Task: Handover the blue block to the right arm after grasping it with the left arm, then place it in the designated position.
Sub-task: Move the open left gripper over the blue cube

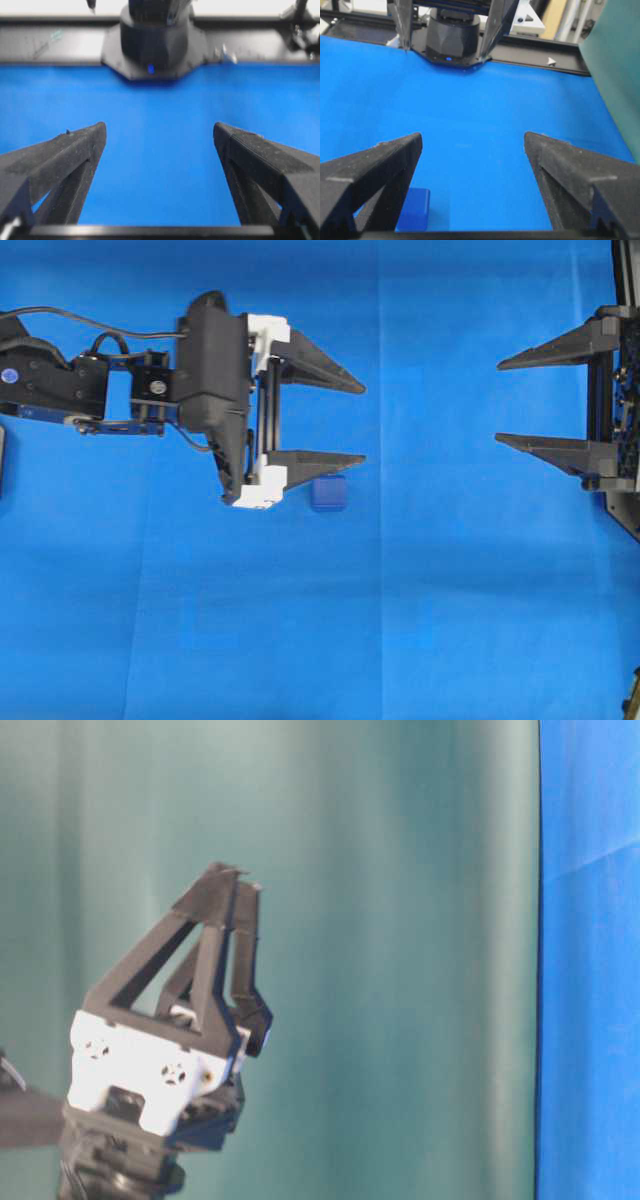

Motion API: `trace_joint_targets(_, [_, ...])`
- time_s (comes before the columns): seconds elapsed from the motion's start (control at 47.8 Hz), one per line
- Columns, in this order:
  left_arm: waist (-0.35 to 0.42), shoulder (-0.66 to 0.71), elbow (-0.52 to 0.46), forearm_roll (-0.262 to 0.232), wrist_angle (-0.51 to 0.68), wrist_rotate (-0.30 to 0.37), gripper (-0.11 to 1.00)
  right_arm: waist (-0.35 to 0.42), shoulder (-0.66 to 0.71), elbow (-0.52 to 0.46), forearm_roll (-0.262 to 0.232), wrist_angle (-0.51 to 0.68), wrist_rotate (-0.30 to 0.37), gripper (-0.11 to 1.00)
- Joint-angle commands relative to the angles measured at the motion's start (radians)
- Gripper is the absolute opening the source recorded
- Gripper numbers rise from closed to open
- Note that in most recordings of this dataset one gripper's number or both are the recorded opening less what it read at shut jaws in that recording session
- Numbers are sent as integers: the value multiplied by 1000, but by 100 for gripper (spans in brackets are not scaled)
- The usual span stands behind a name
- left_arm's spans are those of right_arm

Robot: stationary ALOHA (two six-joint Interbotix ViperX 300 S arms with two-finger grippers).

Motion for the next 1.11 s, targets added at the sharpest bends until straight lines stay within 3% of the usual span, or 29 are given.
trace_joint_targets(0.0, [-5,0,-74,-2,112,-11,91,-3,6,-29,2,-6,2,95])
trace_joint_targets(0.439, [-32,137,-414,0,819,-20,91,-3,8,-29,3,-2,3,95])
trace_joint_targets(0.627, [-37,201,-543,-2,1058,-20,91,-3,8,-29,3,0,3,95])
trace_joint_targets(0.753, [-37,229,-594,0,1131,-23,91,-3,11,-29,3,0,3,95])
trace_joint_targets(1.087, [-37,230,-595,0,1127,-40,91,-3,14,-31,3,11,3,95])
